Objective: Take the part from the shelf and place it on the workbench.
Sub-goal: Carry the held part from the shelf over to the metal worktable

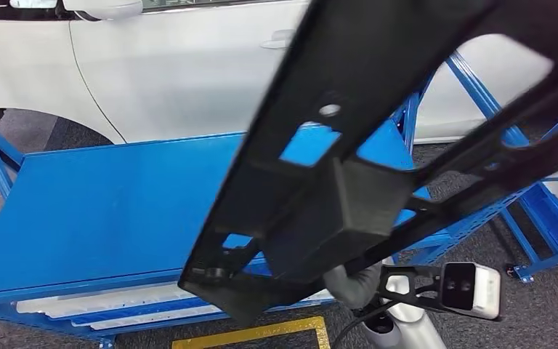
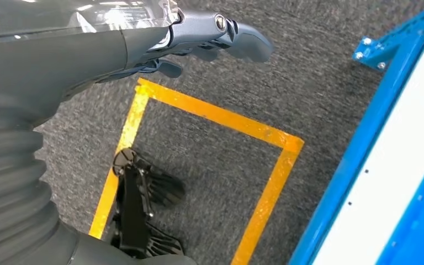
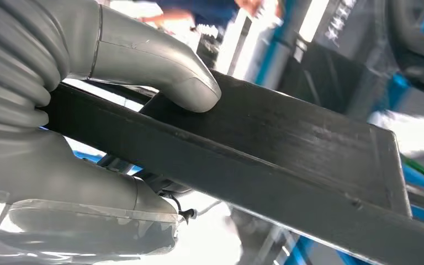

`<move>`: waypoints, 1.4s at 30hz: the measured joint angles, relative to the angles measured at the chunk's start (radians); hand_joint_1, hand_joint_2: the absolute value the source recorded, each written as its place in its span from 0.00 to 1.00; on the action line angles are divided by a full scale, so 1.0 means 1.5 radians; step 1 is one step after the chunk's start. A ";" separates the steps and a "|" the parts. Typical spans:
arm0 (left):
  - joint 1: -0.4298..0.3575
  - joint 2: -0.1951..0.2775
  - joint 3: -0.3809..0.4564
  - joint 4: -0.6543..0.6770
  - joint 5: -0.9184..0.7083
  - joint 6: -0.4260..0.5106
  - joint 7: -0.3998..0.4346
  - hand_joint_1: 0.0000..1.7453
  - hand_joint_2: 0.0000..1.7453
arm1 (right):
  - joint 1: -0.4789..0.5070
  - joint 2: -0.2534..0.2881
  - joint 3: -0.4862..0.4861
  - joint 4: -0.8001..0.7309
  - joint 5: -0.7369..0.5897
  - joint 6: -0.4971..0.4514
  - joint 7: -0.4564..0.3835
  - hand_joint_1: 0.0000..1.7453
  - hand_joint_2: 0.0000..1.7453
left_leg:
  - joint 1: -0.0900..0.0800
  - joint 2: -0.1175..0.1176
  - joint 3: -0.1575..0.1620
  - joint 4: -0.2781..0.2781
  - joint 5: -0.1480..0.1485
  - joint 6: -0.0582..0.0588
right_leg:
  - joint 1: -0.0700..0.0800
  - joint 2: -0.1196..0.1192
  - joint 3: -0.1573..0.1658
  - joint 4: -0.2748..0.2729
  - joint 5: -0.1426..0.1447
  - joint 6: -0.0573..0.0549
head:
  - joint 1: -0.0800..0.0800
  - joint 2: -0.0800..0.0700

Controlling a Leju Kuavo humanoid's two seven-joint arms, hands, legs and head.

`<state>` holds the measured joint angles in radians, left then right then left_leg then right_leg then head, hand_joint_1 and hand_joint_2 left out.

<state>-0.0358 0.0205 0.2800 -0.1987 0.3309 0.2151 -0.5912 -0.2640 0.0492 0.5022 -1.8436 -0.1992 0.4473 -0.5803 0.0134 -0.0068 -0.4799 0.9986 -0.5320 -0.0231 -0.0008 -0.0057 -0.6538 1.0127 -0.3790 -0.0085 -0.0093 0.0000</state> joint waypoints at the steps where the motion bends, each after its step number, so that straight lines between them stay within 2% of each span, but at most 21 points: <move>1: -0.001 0.000 0.000 0.000 -0.003 0.000 0.002 0.00 1.00 | -0.005 0.000 0.014 0.005 0.002 -0.005 0.004 1.00 1.00 | -0.002 -0.001 -0.002 -0.002 0.002 0.004 | 0.000 0.000 0.000 -0.001 0.004 0.004 | 0.000 0.000; 4: -0.002 0.001 0.000 0.000 -0.009 0.000 0.004 0.00 1.00 | -0.013 -0.001 0.048 0.020 -0.002 -0.013 0.007 1.00 1.00 | 0.000 0.002 -0.012 -0.006 0.021 0.017 | -0.002 0.002 -0.006 0.004 -0.001 0.015 | 0.001 0.000; 6: -0.003 0.001 0.000 0.000 -0.010 0.001 0.004 0.00 1.00 | -0.013 -0.005 0.062 0.028 -0.007 -0.015 0.005 1.00 1.00 | 0.003 0.004 -0.025 -0.008 0.036 0.024 | -0.004 0.003 -0.025 0.057 -0.056 0.021 | 0.002 0.000; 8: -0.003 0.001 0.001 0.000 -0.011 0.003 0.004 0.00 1.00 | -0.011 -0.010 0.070 0.037 -0.013 -0.015 0.000 1.00 1.00 | 0.002 0.005 -0.043 -0.007 0.049 0.027 | -0.005 0.003 -0.048 0.147 -0.117 0.026 | 0.003 0.000; 9: -0.002 0.001 0.001 0.000 -0.011 0.004 0.004 0.00 1.00 | -0.010 -0.013 0.074 0.042 -0.015 -0.014 -0.002 1.00 1.00 | 0.002 0.005 -0.053 -0.006 0.055 0.026 | -0.006 0.003 -0.050 0.177 -0.129 0.027 | 0.003 0.000; 11: 0.000 0.001 0.001 0.000 -0.010 0.005 0.004 0.00 1.00 | -0.007 -0.019 0.079 0.049 -0.018 -0.013 -0.006 1.00 1.00 | 0.001 0.005 -0.069 -0.002 0.064 0.025 | -0.006 0.003 -0.019 0.167 -0.116 0.026 | 0.003 0.000; 14: 0.001 0.000 0.003 0.000 -0.011 0.007 0.004 0.00 1.00 | -0.004 -0.024 0.083 0.057 -0.020 -0.011 -0.013 1.00 1.00 | 0.000 0.004 -0.084 0.001 0.076 0.019 | -0.002 0.003 0.079 0.028 -0.086 0.013 | 0.003 0.000; 16: 0.002 -0.001 0.004 0.000 -0.013 0.008 0.003 0.00 1.00 | -0.002 -0.027 0.084 0.059 -0.020 -0.011 -0.017 1.00 1.00 | 0.001 0.004 -0.087 0.000 0.085 0.011 | 0.003 0.003 0.106 -0.020 -0.085 0.007 | 0.003 0.000; 19: 0.004 -0.001 0.008 0.000 -0.017 0.009 0.003 0.00 1.00 | 0.001 -0.030 0.084 0.061 -0.022 -0.011 -0.020 1.00 1.00 | 0.002 0.004 -0.092 0.001 0.084 0.000 | 0.002 0.001 0.101 -0.032 -0.069 -0.003 | 0.004 0.000; 21: 0.005 0.000 0.009 0.000 -0.018 0.008 0.003 0.00 1.00 | 0.002 -0.031 0.084 0.061 -0.027 -0.011 -0.021 1.00 1.00 | 0.001 0.004 -0.108 0.044 0.040 -0.003 | -0.001 -0.002 0.092 -0.039 -0.054 -0.011 | 0.003 0.000; 23: 0.006 0.000 0.011 0.000 -0.019 0.008 0.003 0.00 1.00 | 0.002 -0.033 0.084 0.062 -0.037 -0.010 -0.021 1.00 1.00 | 0.002 0.004 -0.133 0.131 -0.019 -0.006 | 0.000 -0.003 0.078 -0.037 -0.044 -0.014 | 0.002 0.000; 24: 0.006 0.001 0.012 0.000 -0.020 0.008 0.004 0.00 1.00 | 0.003 -0.034 0.084 0.062 -0.042 -0.009 -0.020 1.00 1.00 | 0.002 0.004 -0.140 0.168 -0.033 -0.008 | 0.000 -0.003 0.069 -0.034 -0.039 -0.014 | 0.002 0.000; 26: 0.006 0.001 0.012 0.000 -0.022 0.009 0.007 0.00 1.00 | 0.002 -0.036 0.082 0.062 -0.054 -0.005 -0.015 1.00 1.00 | 0.004 0.004 -0.125 0.180 -0.020 -0.011 | -0.001 -0.003 0.051 -0.026 -0.032 -0.011 | 0.001 0.000; 28: 0.005 0.001 0.012 0.000 -0.026 0.010 0.013 0.00 1.00 | 0.000 -0.036 0.078 0.060 -0.066 -0.002 -0.002 1.00 1.00 | 0.007 0.004 -0.066 0.100 0.012 -0.013 | -0.002 -0.003 0.036 -0.015 -0.027 -0.007 | 0.001 0.000; 30: 0.002 0.001 0.012 0.000 -0.031 0.011 0.018 0.00 1.00 | -0.005 -0.036 0.071 0.053 -0.076 -0.001 0.014 1.00 1.00 | 0.005 0.002 -0.019 0.021 0.016 -0.010 | -0.002 -0.003 0.024 -0.005 -0.023 0.000 | 0.001 0.000; 31: 0.001 0.001 0.012 0.000 -0.034 0.011 0.021 0.00 1.00 | -0.007 -0.036 0.068 0.050 -0.079 -0.001 0.019 1.00 1.00 | 0.004 0.001 -0.011 0.004 0.012 -0.007 | -0.001 -0.003 0.020 -0.003 -0.019 0.005 | 0.001 0.000; 34: 0.000 0.001 0.012 0.000 -0.042 0.012 0.033 0.00 1.00 | -0.011 -0.036 0.056 0.044 -0.091 0.000 0.028 1.00 1.00 | 0.003 0.002 -0.021 0.001 0.022 0.008 | -0.002 -0.002 0.012 0.001 -0.016 0.018 | 0.001 0.000; 36: -0.001 0.001 0.012 0.000 -0.046 0.014 0.041 0.00 1.00 | -0.008 -0.039 0.045 0.040 -0.098 0.003 0.028 1.00 1.00 | 0.006 0.004 -0.035 -0.001 0.035 0.021 | -0.003 0.000 -0.004 0.040 -0.058 0.026 | 0.004 0.000; 39: 0.000 0.000 0.011 0.000 -0.050 0.018 0.046 0.00 1.00 | 0.004 -0.049 0.029 0.038 -0.102 0.011 0.017 1.00 1.00 | 0.003 0.006 -0.058 0.000 0.053 0.028 | -0.005 0.000 -0.035 0.164 -0.138 0.031 | 0.006 0.000; 41: 0.001 0.000 0.011 0.000 -0.052 0.019 0.048 0.00 1.00 | 0.012 -0.054 0.022 0.038 -0.103 0.015 0.013 1.00 1.00 | 0.000 0.006 -0.074 0.003 0.064 0.028 | -0.004 0.001 -0.022 0.183 -0.130 0.029 | 0.007 0.000; 42: 0.001 0.000 0.011 0.000 -0.052 0.020 0.050 0.00 1.00 | 0.015 -0.056 0.019 0.038 -0.103 0.018 0.012 1.00 1.00 | -0.001 0.006 -0.081 0.005 0.068 0.027 | -0.003 0.001 0.003 0.154 -0.112 0.025 | 0.007 0.000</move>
<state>-0.0342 0.0208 0.2972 -0.1987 0.2529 0.2458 -0.5162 -0.2421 -0.0342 0.5303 -1.7873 -0.3532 0.4738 -0.5627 0.0118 0.0020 -0.6016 1.0054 -0.4294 0.0180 -0.0050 -0.0046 -0.6486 1.2437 -0.5463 0.0295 0.0006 0.0000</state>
